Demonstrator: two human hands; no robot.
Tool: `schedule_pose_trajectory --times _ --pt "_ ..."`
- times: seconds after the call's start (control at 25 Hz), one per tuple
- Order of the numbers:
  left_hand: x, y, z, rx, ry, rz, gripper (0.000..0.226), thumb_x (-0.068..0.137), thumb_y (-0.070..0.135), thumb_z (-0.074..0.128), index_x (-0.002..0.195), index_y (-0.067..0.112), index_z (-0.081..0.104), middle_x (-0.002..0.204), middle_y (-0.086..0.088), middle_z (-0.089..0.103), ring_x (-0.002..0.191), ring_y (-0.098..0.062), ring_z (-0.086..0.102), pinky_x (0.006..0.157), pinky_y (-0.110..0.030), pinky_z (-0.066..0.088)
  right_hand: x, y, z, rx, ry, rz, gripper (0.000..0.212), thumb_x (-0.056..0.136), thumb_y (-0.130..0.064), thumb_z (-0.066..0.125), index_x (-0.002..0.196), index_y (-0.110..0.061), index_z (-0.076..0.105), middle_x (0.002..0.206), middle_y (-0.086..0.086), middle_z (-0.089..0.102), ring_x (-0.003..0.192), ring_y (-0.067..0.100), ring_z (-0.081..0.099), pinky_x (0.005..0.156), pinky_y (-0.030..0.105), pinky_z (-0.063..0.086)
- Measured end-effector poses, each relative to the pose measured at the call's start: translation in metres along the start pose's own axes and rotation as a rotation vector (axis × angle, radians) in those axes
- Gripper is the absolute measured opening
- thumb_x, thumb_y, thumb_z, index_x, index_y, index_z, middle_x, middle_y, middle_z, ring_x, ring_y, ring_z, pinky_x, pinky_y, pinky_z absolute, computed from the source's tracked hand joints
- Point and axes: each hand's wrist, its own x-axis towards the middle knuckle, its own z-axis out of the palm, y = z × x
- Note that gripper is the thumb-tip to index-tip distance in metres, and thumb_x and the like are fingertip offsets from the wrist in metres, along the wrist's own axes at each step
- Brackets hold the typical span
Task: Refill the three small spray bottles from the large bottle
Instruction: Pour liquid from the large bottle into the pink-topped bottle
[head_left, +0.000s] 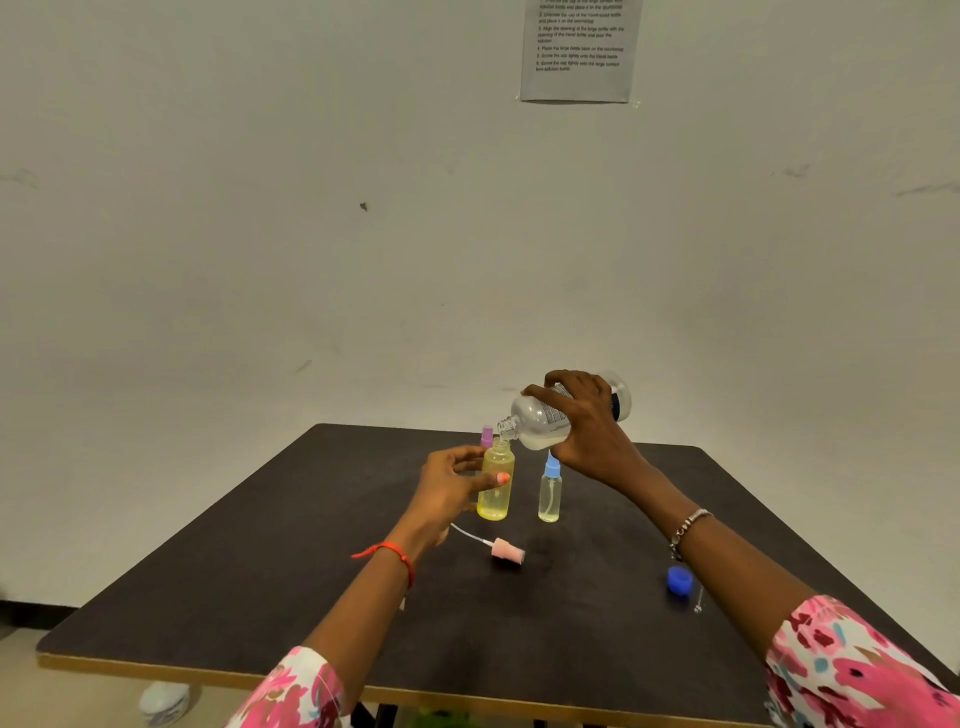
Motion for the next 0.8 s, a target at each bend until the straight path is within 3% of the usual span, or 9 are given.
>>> schedule_pose_trajectory --times 0.24,0.64,0.8 --pt "0.002 -0.002 0.001 0.015 -0.006 0.002 0.044 0.073 0.005 0.072 0.114 0.010 0.058 0.119 -0.010 0.061 0.111 -0.025 0.058 0.086 -0.044 0.054 -0.001 0.002 0.001 -0.001 -0.001 0.001 0.056 0.064 -0.007 0.077 0.116 -0.015 0.059 0.116 0.017 0.056 0.114 0.034 0.048 0.102 0.049 0.026" --pt "0.006 -0.008 0.003 0.000 -0.006 -0.004 0.048 0.072 0.005 0.073 0.116 0.009 0.057 0.116 -0.008 0.060 0.107 -0.023 0.058 0.084 -0.043 0.054 -0.006 0.007 0.007 0.047 -0.026 0.042 0.061 0.061 -0.005 0.074 0.118 -0.015 0.057 0.115 0.015 0.053 0.113 0.031 0.046 0.100 0.046 0.025" --pt "0.009 -0.013 0.006 -0.014 -0.023 -0.002 0.047 0.072 0.005 0.073 0.116 0.009 0.057 0.113 -0.006 0.061 0.101 -0.020 0.060 0.076 -0.036 0.055 -0.011 0.016 0.011 0.134 -0.028 0.141 0.066 0.060 -0.009 0.077 0.121 -0.016 0.054 0.115 0.013 0.053 0.108 0.028 0.049 0.095 0.041 0.032"
